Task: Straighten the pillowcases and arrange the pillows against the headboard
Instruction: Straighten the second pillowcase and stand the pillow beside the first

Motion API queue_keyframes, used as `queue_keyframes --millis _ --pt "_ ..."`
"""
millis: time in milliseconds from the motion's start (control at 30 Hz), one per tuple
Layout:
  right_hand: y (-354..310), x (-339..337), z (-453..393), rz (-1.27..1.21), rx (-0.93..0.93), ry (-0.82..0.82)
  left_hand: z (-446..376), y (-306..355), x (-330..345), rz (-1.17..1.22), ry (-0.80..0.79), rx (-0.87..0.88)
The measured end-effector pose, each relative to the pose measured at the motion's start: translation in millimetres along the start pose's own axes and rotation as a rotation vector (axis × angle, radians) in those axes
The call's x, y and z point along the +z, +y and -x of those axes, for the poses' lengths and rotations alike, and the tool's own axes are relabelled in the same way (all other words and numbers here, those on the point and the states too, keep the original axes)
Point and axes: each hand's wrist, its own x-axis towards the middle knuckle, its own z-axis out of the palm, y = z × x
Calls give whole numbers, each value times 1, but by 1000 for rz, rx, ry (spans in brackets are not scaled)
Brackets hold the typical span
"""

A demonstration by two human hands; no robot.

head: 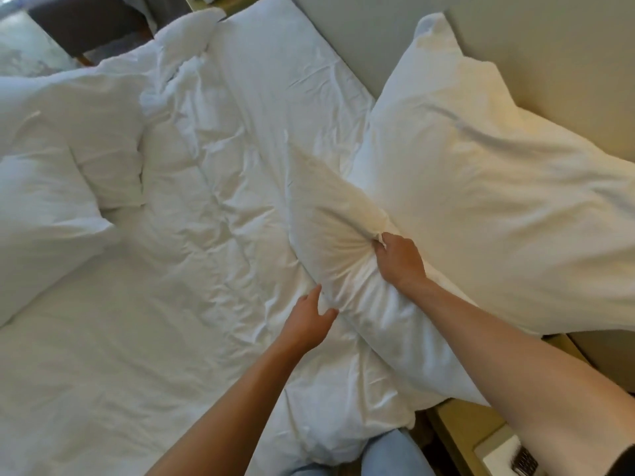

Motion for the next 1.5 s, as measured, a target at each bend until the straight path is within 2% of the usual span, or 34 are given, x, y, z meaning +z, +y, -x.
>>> queue_keyframes --millis 167,333,400,467,600,667,833,933,1033,1133,1200,1300,1367,1500 --pt "-38 -27 4 -370 -33 -18 10 3 -13 83 30 20" --pt "-61 -62 -4 -551 -43 115 12 27 -27 212 88 60" --pt "-50 -79 -17 -453 -25 172 9 42 -23 234 76 76" --pt "-25 -88 -28 -236 -2 172 3 57 -11 229 43 94" --pt "40 -72 -22 -35 184 -19 -11 72 24 168 -74 63" --pt "69 -54 -9 -7 226 -40 -17 73 39 145 -119 30" --pt "102 -12 13 173 147 227 -27 67 56 130 -110 -14" --pt "93 1 14 115 196 231 -30 64 57 163 -84 -32" --pt "90 2 5 64 263 121 -29 63 59 237 -98 -45" --pt "87 -12 2 26 147 6 -25 63 63 325 -93 -56" --pt "78 -26 7 -28 19 35 -21 65 66 346 -59 -39" --pt "74 -43 18 -156 -99 165 -17 78 72 371 -49 -15" --pt "87 -55 23 -197 -93 215 -20 93 83 371 -71 -1" --pt "118 -65 12 -158 22 115 -37 125 113 355 -35 -60"
